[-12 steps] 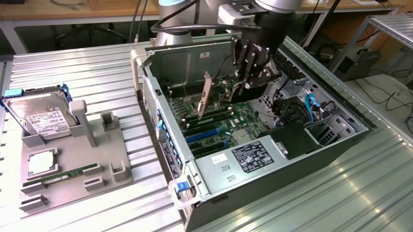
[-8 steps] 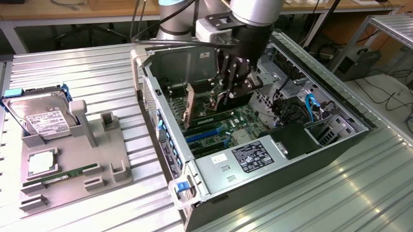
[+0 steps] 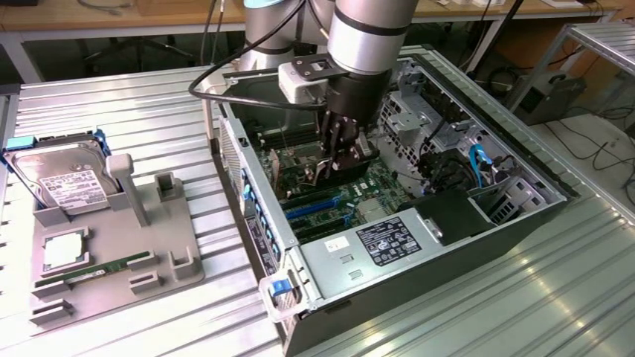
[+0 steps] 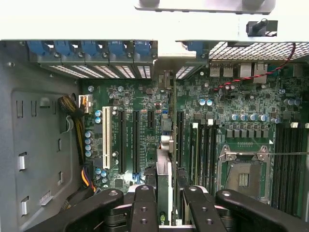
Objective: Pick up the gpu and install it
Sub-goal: 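Insert the gpu into the slot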
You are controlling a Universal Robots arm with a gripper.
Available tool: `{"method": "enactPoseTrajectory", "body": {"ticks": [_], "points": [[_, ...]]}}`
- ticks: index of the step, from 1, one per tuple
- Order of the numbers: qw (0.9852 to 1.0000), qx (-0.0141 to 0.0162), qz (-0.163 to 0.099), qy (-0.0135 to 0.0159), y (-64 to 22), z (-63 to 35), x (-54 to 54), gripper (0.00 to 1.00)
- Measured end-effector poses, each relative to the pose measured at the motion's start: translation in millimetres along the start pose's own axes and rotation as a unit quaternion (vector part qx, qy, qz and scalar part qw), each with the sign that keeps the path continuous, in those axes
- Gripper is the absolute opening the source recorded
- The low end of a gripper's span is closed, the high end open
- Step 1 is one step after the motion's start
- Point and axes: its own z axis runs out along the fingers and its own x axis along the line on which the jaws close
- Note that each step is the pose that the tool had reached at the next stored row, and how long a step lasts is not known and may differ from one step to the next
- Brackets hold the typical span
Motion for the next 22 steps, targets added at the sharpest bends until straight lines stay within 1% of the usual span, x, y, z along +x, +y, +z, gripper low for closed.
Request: {"method": "enactPoseTrajectory", "body": {"ticks": [10,22], "points": [[1.0,0.0002,0.001,-0.0001,0.4,2.1,0.0,0.26],[1.0,0.0041,0.003,0.0011,5.5,15.1,-0.2,0.26]]}}
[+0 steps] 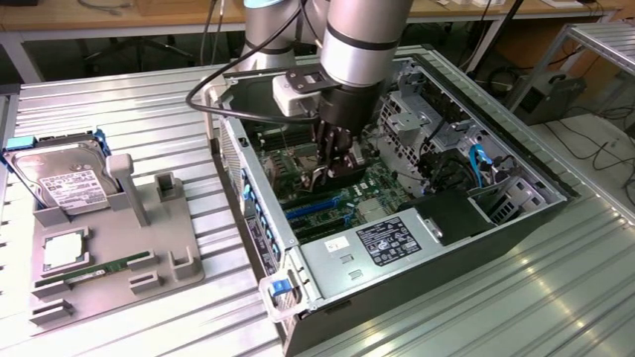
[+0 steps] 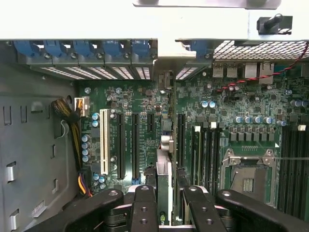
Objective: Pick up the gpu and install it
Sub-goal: 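Insert the gpu into the slot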
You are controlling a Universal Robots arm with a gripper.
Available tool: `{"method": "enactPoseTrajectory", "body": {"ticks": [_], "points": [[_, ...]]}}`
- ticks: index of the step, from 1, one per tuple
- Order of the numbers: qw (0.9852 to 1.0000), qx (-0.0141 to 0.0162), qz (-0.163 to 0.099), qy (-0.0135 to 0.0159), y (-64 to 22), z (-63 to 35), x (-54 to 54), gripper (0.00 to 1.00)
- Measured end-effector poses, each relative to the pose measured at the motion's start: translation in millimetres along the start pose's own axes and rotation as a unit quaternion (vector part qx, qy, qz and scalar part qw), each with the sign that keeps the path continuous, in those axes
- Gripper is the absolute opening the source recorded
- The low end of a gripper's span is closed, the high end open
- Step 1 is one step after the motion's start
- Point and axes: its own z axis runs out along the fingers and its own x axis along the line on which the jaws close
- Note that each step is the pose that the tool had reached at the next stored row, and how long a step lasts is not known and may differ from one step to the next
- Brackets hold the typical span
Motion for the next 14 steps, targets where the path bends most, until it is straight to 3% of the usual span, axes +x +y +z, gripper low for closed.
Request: {"method": "enactPoseTrajectory", "body": {"ticks": [14], "points": [[1.0,0.0014,0.003,0.0018,3.3,12.2,-0.1,0.26]]}}
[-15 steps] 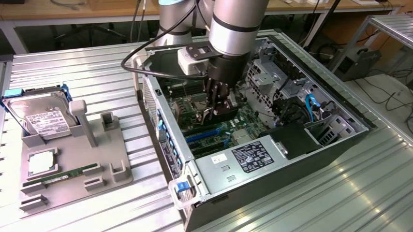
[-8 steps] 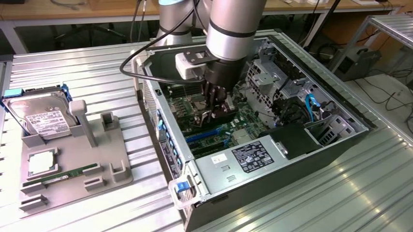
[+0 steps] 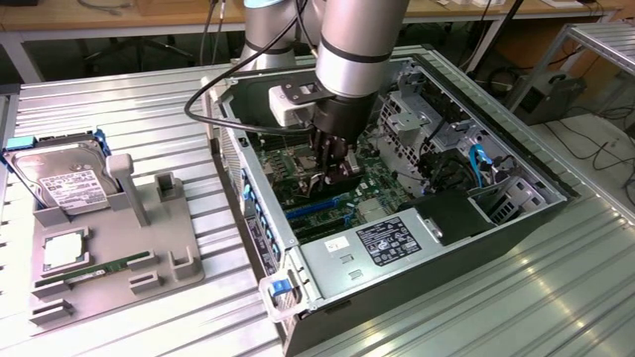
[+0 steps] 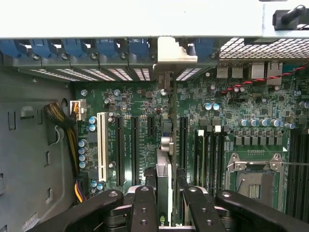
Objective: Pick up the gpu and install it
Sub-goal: 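Insert the gpu into the slot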
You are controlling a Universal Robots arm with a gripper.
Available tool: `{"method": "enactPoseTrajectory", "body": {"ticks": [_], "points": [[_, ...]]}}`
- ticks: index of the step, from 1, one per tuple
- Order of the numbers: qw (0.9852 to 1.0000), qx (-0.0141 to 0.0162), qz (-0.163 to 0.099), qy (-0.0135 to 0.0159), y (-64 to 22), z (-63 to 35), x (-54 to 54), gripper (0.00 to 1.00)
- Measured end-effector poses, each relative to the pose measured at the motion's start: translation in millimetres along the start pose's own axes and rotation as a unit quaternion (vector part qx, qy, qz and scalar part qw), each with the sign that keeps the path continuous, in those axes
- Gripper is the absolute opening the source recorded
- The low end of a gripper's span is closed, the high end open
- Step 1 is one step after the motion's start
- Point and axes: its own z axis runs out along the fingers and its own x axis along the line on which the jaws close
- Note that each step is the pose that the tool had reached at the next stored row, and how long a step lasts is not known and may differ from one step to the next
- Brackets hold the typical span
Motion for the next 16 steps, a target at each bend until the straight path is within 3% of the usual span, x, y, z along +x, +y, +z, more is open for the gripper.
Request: {"method": "enactPoseTrajectory", "body": {"ticks": [7,16], "points": [[1.0,0.0007,0.0,-0.0002,0.0,0.2,0.0,0.26],[1.0,0.0099,0.0,0.0,0.3,0.5,0.0,0.26]]}}
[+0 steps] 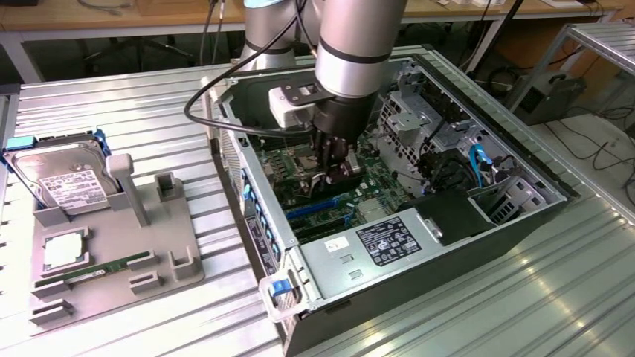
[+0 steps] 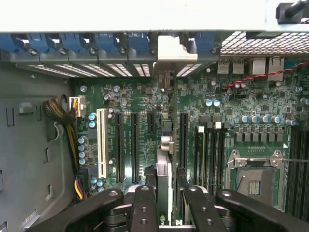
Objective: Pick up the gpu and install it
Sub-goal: 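Insert the gpu into the slot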
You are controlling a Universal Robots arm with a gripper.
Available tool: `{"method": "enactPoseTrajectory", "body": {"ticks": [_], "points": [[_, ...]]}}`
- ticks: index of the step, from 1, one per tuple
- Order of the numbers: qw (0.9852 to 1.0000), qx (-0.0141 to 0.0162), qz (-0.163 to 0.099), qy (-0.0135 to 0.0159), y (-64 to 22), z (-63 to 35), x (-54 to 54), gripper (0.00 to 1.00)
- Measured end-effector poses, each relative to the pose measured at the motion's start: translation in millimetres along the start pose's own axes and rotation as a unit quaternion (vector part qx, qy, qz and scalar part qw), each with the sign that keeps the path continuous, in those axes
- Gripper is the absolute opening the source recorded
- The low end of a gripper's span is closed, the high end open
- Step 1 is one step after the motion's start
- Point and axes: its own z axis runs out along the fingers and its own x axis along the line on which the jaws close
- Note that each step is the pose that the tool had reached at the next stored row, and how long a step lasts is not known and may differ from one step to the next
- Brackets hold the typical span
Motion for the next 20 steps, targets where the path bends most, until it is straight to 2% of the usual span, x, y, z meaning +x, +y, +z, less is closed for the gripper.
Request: {"method": "enactPoseTrajectory", "body": {"ticks": [5,20], "points": [[1.0,0.0029,0.0,0.0003,2.2,2.4,0.0,0.26],[1.0,0.0052,0.001,0.0003,4.3,5.7,-0.9,0.26]]}}
